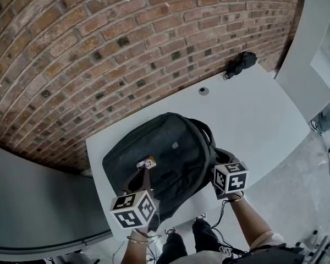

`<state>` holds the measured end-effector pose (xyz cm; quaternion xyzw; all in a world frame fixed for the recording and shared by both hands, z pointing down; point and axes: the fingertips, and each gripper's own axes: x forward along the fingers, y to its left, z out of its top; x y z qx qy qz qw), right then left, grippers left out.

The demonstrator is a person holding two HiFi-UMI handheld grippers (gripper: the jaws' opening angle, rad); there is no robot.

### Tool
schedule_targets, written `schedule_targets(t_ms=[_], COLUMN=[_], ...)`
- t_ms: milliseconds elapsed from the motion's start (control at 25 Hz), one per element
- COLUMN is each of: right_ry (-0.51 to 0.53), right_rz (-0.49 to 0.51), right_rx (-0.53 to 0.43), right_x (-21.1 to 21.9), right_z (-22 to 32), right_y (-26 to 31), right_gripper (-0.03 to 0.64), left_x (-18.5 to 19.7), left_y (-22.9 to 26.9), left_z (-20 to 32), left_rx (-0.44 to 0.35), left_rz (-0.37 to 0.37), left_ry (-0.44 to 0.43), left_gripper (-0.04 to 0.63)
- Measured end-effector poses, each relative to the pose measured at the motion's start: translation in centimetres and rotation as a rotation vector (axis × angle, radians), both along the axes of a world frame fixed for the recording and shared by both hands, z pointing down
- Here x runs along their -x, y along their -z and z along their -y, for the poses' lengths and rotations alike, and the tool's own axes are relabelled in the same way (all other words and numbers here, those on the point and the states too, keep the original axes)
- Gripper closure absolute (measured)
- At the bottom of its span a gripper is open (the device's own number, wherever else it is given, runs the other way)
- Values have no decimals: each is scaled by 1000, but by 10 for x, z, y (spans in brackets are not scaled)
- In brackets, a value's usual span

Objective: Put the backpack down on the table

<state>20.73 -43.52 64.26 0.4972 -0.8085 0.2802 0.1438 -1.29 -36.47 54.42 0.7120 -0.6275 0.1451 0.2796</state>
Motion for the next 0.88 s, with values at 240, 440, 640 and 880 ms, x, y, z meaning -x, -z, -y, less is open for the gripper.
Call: schedule_targets(t_ms=[240,440,640,880], right_ry=[8,42,122,152], right_rz=[-24,-53,-71,-92], right_rx=[2,22,69,83], right_x=[-10,-15,-13,-15], right_z=[1,3,11,27], right_y=[-27,-46,-57,-72], right_gripper=[571,568,568,568], left_x=[-12,-19,-21,-21], left_y=[-12,-21,-30,-37], left_z=[6,7,8,5], left_rx=[20,38,55,65], left_rz=[-6,-5,-4,0], left_ry=[1,-1,6,16], left_gripper=[583,583,583,583])
